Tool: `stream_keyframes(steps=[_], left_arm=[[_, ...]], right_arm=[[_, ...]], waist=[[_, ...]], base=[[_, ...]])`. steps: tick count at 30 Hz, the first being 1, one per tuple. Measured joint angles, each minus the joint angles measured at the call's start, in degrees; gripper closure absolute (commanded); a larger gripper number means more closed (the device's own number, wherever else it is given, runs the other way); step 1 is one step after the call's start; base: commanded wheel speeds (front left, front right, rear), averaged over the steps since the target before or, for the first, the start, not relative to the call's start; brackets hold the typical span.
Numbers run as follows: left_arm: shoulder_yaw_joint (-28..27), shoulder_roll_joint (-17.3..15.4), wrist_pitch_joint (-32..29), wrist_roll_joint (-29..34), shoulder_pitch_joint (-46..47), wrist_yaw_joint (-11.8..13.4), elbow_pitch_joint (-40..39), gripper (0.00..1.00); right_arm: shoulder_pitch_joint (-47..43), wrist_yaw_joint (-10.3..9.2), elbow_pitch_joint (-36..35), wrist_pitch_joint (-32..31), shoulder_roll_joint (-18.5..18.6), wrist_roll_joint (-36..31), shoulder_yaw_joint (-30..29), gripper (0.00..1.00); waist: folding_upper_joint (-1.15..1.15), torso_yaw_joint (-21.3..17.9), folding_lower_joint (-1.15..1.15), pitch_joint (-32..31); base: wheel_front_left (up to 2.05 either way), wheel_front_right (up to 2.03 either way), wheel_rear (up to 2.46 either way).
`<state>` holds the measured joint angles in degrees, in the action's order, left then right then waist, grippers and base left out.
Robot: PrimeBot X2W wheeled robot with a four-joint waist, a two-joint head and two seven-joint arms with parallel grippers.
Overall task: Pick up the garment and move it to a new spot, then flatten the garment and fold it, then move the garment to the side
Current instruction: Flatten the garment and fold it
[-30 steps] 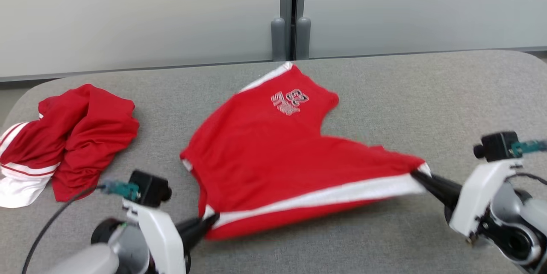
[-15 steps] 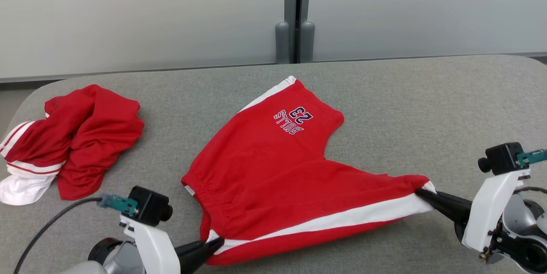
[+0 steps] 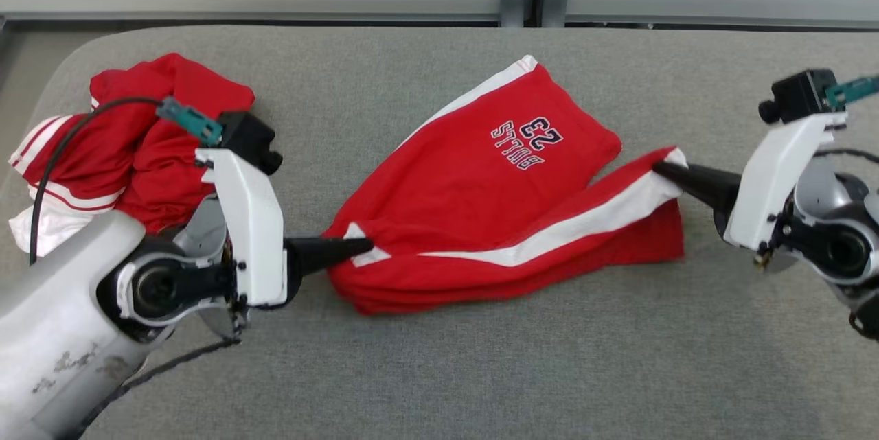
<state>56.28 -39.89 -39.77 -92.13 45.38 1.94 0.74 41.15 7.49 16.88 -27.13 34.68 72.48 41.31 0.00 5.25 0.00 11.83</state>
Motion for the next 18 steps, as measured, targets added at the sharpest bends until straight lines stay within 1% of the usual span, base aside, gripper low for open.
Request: stream_keyframes(steps=[2, 3, 7, 10, 12, 18], left_arm=[[-1.7, 2.5, -1.2, -3.2, 1.8, -1.2, 2.8, 1.00], [-2.3, 3.5, -1.8, -4.5, 2.7, -1.2, 4.0, 1.00], [-3.3, 5.5, -3.2, -4.6, 7.1, -1.3, 9.6, 1.00], [-3.4, 7.5, -4.0, -4.6, 9.2, -1.1, 13.1, 1.00], [-3.5, 8.6, -4.1, -4.3, 10.5, -1.5, 16.1, 1.00], [-3.7, 11.1, -3.1, -4.0, 11.5, -3.8, 19.9, 1.00]], right_arm=[[3.4, -0.01, 2.4, -1.9, -1.6, -1.2, -0.6, 1.00], [5.1, -0.01, 3.6, -2.7, -2.5, -1.7, -0.9, 1.00], [11.4, -0.01, 8.9, -5.2, -5.2, -3.8, -2.0, 1.00], [15.4, 0.00, 13.2, -6.2, -6.6, -5.1, -2.7, 1.00], [18.6, -0.01, 17.3, -6.1, -7.5, -6.2, -3.6, 1.00], [22.7, 0.00, 23.4, -3.5, -9.5, -7.1, -5.2, 1.00]], waist=[[0.00, 0.7, 0.00, 1.5], [0.00, 1.0, 0.00, 2.2], [0.00, 2.4, 0.00, 5.0], [0.00, 3.6, 0.00, 6.8], [0.00, 4.9, 0.00, 8.3], [0.00, 7.2, 0.00, 10.7]], base=[[0.00, 0.00, 0.00], [0.00, 0.00, 0.00], [0.00, 0.00, 0.00], [0.00, 0.00, 0.00], [0.00, 0.00, 0.00], [0.00, 0.00, 0.00]])
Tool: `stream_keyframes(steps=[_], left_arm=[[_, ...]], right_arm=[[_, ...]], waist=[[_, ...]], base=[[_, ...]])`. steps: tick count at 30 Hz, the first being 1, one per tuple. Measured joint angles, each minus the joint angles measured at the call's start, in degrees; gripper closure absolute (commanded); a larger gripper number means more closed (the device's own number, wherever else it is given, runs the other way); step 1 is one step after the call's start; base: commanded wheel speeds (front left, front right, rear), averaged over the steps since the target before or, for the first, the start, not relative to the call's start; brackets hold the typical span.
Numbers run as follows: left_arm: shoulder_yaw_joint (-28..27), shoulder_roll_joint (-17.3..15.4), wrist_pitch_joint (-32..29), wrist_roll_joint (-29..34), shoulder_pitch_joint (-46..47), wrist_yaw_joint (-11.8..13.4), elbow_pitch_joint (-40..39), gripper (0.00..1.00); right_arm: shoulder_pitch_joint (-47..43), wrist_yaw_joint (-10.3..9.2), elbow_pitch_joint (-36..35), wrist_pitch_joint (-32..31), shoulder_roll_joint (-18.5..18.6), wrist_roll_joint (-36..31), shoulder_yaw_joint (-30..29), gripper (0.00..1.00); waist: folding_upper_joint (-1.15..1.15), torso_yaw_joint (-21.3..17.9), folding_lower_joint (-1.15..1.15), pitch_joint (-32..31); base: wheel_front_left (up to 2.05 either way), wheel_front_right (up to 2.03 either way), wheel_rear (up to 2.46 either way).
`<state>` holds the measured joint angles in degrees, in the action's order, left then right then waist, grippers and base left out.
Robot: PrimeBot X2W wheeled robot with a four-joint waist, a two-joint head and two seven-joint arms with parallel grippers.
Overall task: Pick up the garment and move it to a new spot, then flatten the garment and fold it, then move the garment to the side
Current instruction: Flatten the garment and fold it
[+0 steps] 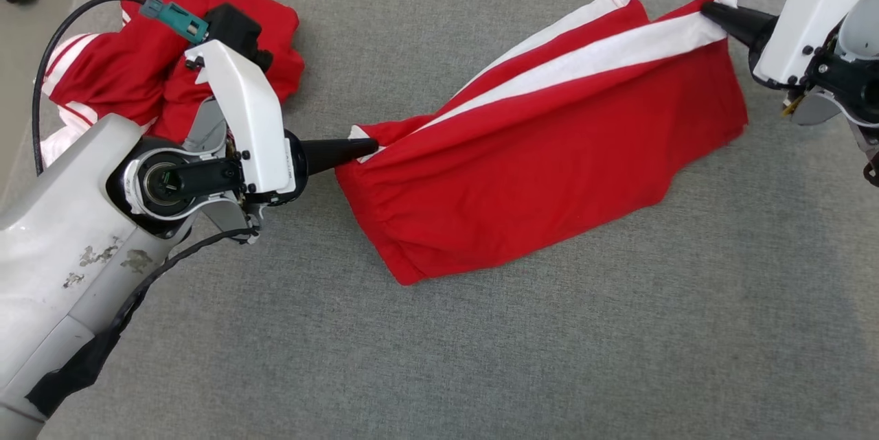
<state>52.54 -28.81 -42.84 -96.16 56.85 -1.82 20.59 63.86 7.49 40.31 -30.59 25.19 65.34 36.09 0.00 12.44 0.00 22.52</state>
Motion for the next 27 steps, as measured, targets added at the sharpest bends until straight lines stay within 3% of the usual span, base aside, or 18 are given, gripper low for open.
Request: stream_keyframes(steps=[12, 13, 14, 15, 16, 17, 18, 27], left_arm=[[-0.3, 4.4, 1.0, 0.8, 2.5, -2.1, 5.4, 1.00], [-0.3, 4.7, 1.0, 0.9, 2.7, -2.2, 6.0, 1.00], [-0.3, 5.0, 1.1, 0.9, 3.0, -2.4, 6.7, 0.89], [-0.3, 5.2, 1.1, 1.1, 3.3, -2.6, 7.3, 0.33], [-0.3, 5.5, 1.6, 1.5, 3.4, -2.7, 8.0, 0.33], [-0.4, 5.7, 2.2, 1.6, 3.5, -2.7, 8.8, 0.00], [-0.3, 6.0, 2.4, 1.9, 3.5, -3.0, 9.4, 0.00], [-0.9, 5.0, 4.6, 3.4, 3.5, -4.7, 12.1, 0.00]], right_arm=[[8.3, 0.00, 10.8, 2.9, -4.0, -4.0, 1.9, 1.00], [8.7, -0.01, 11.6, 2.9, -4.4, -4.3, 2.2, 0.96], [9.1, 0.00, 12.3, 3.1, -4.8, -4.4, 2.4, 0.76], [9.5, 0.00, 13.0, 3.5, -5.1, -4.4, 2.6, 0.56], [9.9, 0.00, 13.6, 3.5, -5.3, -4.4, 2.8, 0.56], [10.1, -0.01, 14.1, 3.8, -5.6, -4.5, 3.1, 0.20], [10.1, -0.01, 14.5, 4.3, -5.8, -4.4, 3.1, 0.00], [8.0, -0.01, 13.1, 9.9, -6.5, -2.3, 4.3, 0.00]], waist=[[0.00, 2.7, 0.00, 3.7], [0.00, 2.8, 0.00, 4.0], [0.00, 2.9, 0.00, 4.2], [0.00, 3.1, 0.00, 4.4], [0.00, 3.2, 0.00, 4.6], [0.00, 3.2, 0.00, 4.8], [0.00, 3.2, 0.00, 4.8], [0.00, 2.2, 0.00, 1.5]], base=[[0.00, 0.00, 0.00], [0.00, 0.00, 0.00], [0.00, 0.00, 0.00], [0.00, 0.00, 0.00], [0.00, 0.00, 0.00], [0.00, 0.00, 0.00], [0.00, 0.00, 0.00], [0.00, 0.00, 0.00]])
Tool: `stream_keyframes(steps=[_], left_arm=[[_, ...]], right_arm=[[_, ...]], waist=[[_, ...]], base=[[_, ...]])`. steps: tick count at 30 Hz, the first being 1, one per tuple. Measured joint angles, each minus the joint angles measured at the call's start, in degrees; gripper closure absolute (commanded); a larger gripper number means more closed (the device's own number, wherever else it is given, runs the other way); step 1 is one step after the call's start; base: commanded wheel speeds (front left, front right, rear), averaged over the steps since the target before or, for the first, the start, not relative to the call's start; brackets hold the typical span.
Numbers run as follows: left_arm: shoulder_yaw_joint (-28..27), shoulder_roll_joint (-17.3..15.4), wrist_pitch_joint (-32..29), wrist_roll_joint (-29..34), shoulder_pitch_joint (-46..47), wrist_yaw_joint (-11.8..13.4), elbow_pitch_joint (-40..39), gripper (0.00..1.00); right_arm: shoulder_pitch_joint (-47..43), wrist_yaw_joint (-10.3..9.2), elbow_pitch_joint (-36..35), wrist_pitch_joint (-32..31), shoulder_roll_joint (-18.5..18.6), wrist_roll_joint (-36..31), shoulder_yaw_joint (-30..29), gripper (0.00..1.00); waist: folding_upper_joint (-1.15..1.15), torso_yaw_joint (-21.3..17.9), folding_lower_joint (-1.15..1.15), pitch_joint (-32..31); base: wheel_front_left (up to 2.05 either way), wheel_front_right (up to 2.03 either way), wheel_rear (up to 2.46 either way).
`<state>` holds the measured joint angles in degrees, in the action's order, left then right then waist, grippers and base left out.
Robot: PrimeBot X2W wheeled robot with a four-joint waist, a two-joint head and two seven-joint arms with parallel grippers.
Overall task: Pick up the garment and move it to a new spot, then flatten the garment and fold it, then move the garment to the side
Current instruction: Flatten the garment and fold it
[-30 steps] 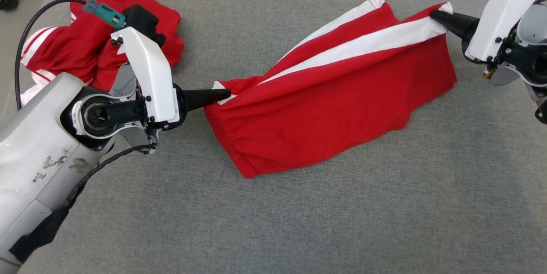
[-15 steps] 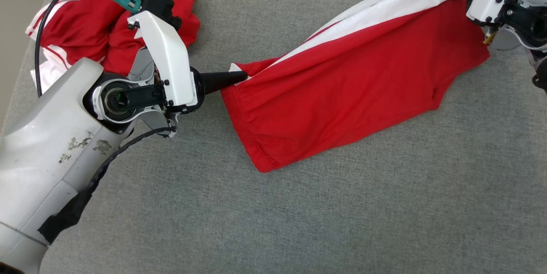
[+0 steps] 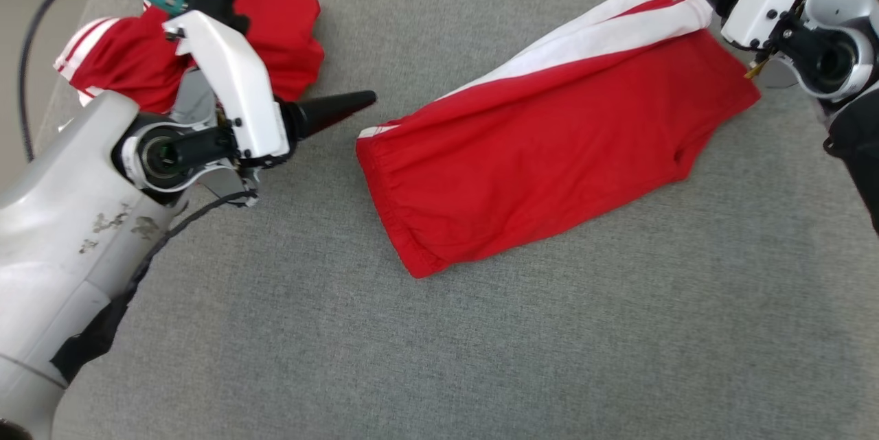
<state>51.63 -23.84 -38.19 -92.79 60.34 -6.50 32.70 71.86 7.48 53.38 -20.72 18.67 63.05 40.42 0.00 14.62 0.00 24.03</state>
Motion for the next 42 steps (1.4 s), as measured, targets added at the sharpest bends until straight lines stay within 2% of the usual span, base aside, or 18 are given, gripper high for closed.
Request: stream_keyframes(steps=[5, 13, 19, 23, 28, 33, 37, 42], left_arm=[[-0.8, -2.8, 5.3, 2.8, -1.1, -0.5, -0.8, 0.00], [-1.1, -5.9, 26.2, 14.5, -7.0, -0.4, -3.8, 0.00], [-0.8, -6.8, 43.2, 23.6, -13.5, 5.1, -8.7, 0.00], [-1.6, -6.7, 50.8, 26.8, -18.7, 10.5, -13.3, 0.00], [-3.6, -5.1, 53.0, 32.5, -24.2, 15.9, -21.2, 0.00], [-11.1, -0.6, 53.2, 42.0, -30.1, 19.4, -29.5, 0.00], [-16.1, 3.1, 53.2, 48.6, -36.2, 19.5, -32.5, 0.00], [-19.9, 7.0, 53.2, 53.4, -41.0, 17.1, -32.6, 0.00]], right_arm=[[-3.6, 0.00, -4.2, 5.7, 1.1, 1.7, 1.1, 0.00], [-10.6, 0.00, -7.8, 16.5, 4.2, 2.6, 2.9, 0.00], [-16.0, 0.00, -7.6, 22.2, 5.2, 4.0, 4.4, 0.00], [-17.9, 0.00, -5.7, 23.1, 5.3, 4.9, 5.7, 0.00], [-17.9, 0.01, -1.9, 20.0, 5.7, 5.6, 7.5, 0.00], [-15.9, 0.01, 2.5, 17.1, 6.6, 6.0, 8.9, 0.00], [-15.0, 0.01, 5.1, 14.4, 6.5, 6.7, 10.0, 0.00], [-14.1, 0.01, 8.8, 11.3, 6.1, 7.9, 10.5, 0.00]], waist=[[0.00, -1.2, 0.00, -3.1], [0.00, -3.0, 0.00, -7.9], [0.00, -3.3, 0.00, -11.1], [0.00, -2.5, 0.00, -11.8], [0.00, -0.6, 0.00, -10.8], [0.00, 2.0, 0.00, -9.0], [0.00, 4.4, 0.00, -7.6], [0.00, 6.6, 0.00, -6.6]], base=[[0.00, 0.00, 0.00], [0.00, 0.00, 0.00], [0.00, 0.00, 0.00], [0.00, 0.00, 0.00], [0.00, 0.00, 0.00], [0.00, 0.00, 0.00], [0.00, 0.00, 0.00], [0.00, 0.00, 0.00]])
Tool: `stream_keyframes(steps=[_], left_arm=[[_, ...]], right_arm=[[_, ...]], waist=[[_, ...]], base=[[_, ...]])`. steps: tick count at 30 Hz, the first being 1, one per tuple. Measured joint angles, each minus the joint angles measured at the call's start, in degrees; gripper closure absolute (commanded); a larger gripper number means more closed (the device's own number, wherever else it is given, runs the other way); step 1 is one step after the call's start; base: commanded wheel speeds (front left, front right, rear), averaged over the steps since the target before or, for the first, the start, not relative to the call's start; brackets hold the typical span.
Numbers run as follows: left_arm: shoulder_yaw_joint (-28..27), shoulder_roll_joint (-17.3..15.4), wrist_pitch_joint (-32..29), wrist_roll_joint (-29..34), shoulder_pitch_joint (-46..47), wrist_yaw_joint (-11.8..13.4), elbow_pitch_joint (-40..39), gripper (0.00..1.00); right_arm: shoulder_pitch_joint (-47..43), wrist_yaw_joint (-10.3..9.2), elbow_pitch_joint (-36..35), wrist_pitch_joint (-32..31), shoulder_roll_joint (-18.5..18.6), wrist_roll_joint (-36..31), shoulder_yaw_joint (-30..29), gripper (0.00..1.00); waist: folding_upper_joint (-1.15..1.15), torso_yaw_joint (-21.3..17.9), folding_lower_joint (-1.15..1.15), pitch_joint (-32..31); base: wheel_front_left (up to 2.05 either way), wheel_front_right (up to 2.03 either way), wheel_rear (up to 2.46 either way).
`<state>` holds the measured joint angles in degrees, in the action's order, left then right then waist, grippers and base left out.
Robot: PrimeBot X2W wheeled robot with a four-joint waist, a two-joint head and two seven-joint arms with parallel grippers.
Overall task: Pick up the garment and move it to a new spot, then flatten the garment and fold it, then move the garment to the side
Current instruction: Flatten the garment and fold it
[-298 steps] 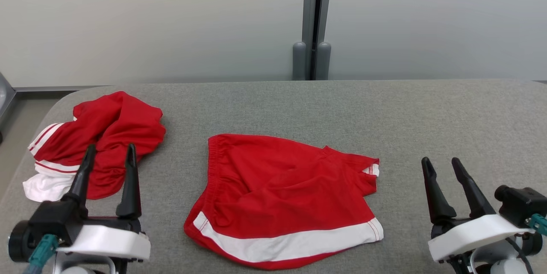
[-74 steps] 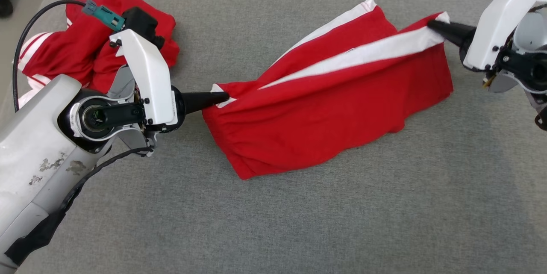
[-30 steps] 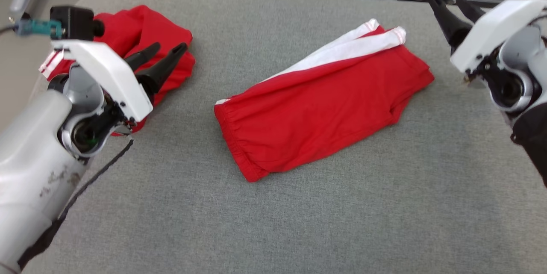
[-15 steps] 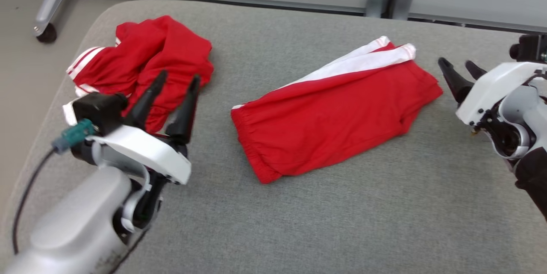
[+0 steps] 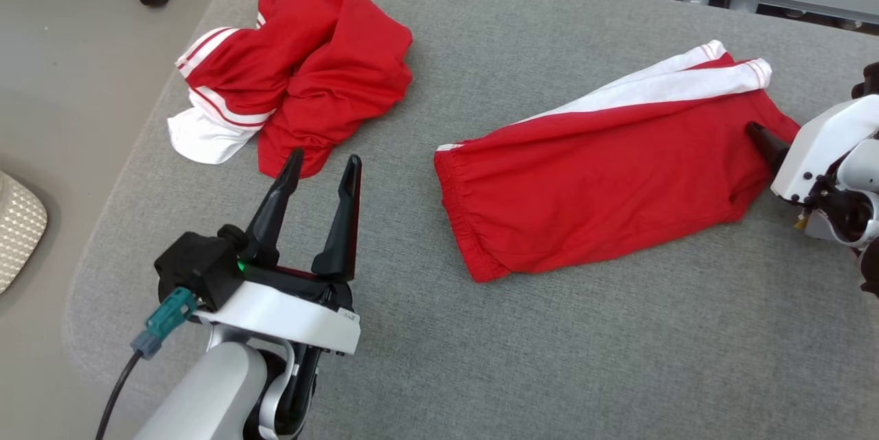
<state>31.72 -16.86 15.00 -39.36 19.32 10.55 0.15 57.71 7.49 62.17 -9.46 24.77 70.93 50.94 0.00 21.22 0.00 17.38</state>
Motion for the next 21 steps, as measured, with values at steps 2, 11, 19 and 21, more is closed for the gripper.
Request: stream_keyframes(steps=[2, 11, 19, 21], left_arm=[[-1.3, 1.4, 0.0, 0.9, -1.3, -1.0, 0.4, 0.00], [-5.0, 5.6, 0.1, 5.2, -3.5, -5.3, 3.0, 0.00], [-6.3, 7.1, 0.1, 7.6, -4.1, -7.8, 5.7, 0.00], [-6.5, 7.1, 0.1, 7.6, -4.6, -8.0, 6.3, 0.00]], right_arm=[[0.7, 0.00, 2.2, -1.4, -0.4, 0.3, 0.0, 0.00], [2.2, -0.07, 3.5, -5.3, -1.9, 2.8, -0.4, 0.65], [-1.2, -0.05, -0.3, -0.5, -3.4, 5.0, -0.8, 1.00], [-2.8, -0.05, -1.4, 0.5, -2.8, 5.8, -1.0, 1.00]], waist=[[0.00, 0.5, 0.00, 0.2], [0.00, 1.2, 0.00, 0.8], [0.00, -0.7, 0.00, -2.2], [0.00, -1.4, 0.00, -3.2]], base=[[0.00, 0.00, 0.00], [0.00, 0.00, 0.00], [0.00, 0.00, 0.00], [0.00, 0.00, 0.00]])
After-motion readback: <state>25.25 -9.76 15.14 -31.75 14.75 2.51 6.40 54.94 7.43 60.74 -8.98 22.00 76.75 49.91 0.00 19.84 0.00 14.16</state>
